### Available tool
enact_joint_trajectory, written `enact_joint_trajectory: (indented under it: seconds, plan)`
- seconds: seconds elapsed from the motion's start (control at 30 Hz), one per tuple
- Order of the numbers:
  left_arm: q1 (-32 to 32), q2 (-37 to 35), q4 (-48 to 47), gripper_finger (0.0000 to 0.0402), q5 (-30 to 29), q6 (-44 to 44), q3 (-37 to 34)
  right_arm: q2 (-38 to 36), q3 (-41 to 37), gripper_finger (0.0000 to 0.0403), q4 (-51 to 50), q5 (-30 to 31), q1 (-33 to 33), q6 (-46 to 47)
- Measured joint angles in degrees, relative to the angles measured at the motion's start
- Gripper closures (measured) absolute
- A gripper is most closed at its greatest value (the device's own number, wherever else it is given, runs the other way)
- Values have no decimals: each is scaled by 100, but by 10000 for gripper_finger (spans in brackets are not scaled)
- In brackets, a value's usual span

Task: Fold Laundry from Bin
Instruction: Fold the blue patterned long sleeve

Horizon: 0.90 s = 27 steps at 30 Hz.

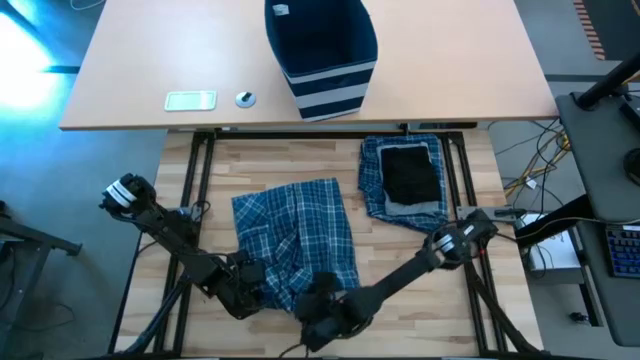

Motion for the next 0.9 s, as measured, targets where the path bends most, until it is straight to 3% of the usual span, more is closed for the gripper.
enact_joint_trajectory:
  seconds: [0.2, 0.47, 0.57, 0.77, 0.9]
  plan:
    - [-2, 66, -15, 180, -54, 71, 28, 642, 668, 202, -601, 366, 37, 113]
    - [-129, 42, -87, 180, -51, 105, 22, 695, 1603, 203, -4149, 612, -151, 2094]
    - [-206, 42, -105, 180, -59, 129, 22, 471, 1591, 203, -4875, 590, -252, 2599]
    - [-451, -122, -455, 180, 170, 348, 348, 226, 1329, 203, -4935, 87, -574, 2686]
    - [-699, -364, -748, 180, -117, 576, 945, 136, 1238, 203, -4931, -606, -730, 2573]
